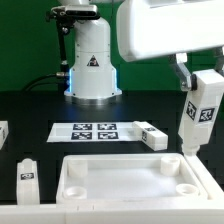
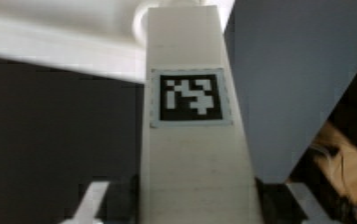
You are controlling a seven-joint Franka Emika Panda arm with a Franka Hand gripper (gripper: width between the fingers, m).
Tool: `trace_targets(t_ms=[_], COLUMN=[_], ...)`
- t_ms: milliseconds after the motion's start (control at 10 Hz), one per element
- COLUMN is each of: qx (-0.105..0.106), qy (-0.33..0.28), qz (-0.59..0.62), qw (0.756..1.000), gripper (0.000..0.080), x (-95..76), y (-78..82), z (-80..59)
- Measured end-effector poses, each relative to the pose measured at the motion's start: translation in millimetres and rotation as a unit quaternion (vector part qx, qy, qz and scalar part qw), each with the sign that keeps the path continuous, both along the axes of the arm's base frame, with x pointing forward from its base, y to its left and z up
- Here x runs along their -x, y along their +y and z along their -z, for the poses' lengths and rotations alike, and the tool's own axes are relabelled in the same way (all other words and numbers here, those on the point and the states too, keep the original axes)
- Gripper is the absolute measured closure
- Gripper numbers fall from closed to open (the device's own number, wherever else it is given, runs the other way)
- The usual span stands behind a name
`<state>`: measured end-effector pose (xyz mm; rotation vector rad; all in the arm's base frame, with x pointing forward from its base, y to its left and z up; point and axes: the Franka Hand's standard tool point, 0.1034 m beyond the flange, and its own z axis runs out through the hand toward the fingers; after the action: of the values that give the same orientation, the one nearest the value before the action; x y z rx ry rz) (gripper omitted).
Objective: Assemble desk
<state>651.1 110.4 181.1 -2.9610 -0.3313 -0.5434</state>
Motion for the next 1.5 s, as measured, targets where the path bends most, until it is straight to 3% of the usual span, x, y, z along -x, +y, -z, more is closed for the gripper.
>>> trace_targets(t_ms=[300, 400, 600, 1000, 1500], qx=[0.012, 0.014, 0.011, 0.012, 0.013], qy=[-0.107, -0.101, -0.098, -0.087, -0.081], qz=[0.006, 0.009, 0.002, -0.004, -0.001], qw=[0.994, 0.995, 0.995, 0.996, 0.997], gripper=[0.0515, 0.0515, 0.0515, 0.0515, 0.0515], x=[-1.7, -0.2, 10.4, 18.2, 15.6], y=[-14.5, -21.4, -3.0, 2.4, -3.5], z=[6.6, 15.9, 28.8, 36.8, 51.6])
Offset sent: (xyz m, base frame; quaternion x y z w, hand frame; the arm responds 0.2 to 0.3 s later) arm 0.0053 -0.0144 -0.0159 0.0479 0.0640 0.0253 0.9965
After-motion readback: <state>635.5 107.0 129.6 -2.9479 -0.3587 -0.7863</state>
